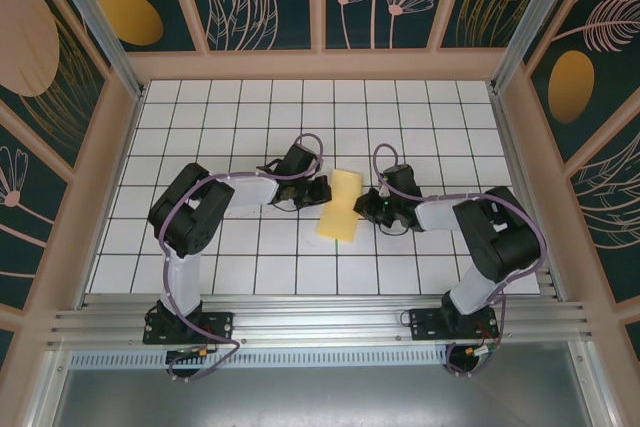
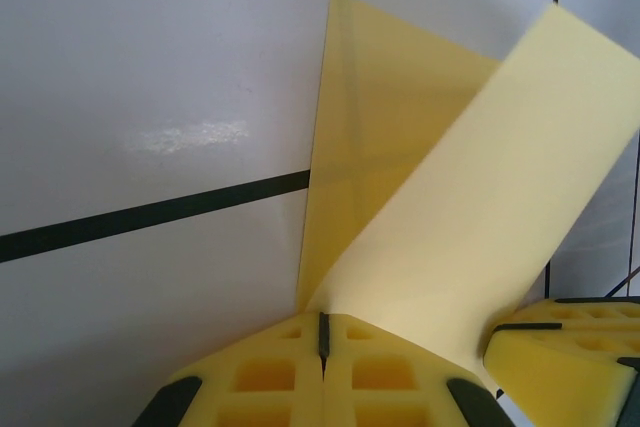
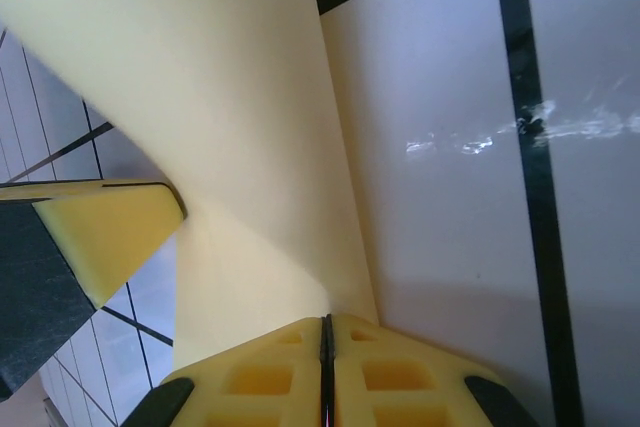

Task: Fold a paper plane with a square sheet of paper (pick it up from the middle)
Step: Fold the square sheet of paper in half at the center of the table.

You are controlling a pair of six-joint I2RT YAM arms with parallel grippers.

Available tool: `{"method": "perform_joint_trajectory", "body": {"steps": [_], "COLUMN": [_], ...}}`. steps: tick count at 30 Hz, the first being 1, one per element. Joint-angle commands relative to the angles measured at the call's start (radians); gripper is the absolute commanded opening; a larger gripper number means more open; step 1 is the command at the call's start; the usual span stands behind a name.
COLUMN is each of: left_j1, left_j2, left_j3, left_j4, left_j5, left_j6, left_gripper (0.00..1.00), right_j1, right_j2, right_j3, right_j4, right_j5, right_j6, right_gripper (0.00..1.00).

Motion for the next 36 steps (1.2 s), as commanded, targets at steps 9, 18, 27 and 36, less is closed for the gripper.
{"method": "perform_joint_trajectory", "body": {"steps": [9,18,27,36], "left_j1": [-0.003,-0.003,-0.003,-0.004], "left_j2": [0.077,0.078,0.080,0.082], "left_j3": [-0.029,-0.029,-0.036,-0.034], "left_j4": [-0.107,-0.110,-0.112,-0.115], "left_j5": [-0.059,-0.059,-0.062,-0.060], "left_j6": [0.030,0.034,0.034,0.036], "left_gripper": [0.00,0.00,0.00,0.00], "right_j1": [-0.034,-0.060,-0.073,-0.092], "right_j2": [-0.001,0.096,0.045,0.107], "right_j3": [0.121,0.094,0.158,0.194], "right_j4": [-0.056,-0.040,-0.075,-0.058], "right_j5": [-0.051,-0.012,-0.062,-0.087], "right_j6": [-0.050,-0.039,-0.039,-0.046], "right_gripper": [0.11,0.11,0.11,0.12]}}
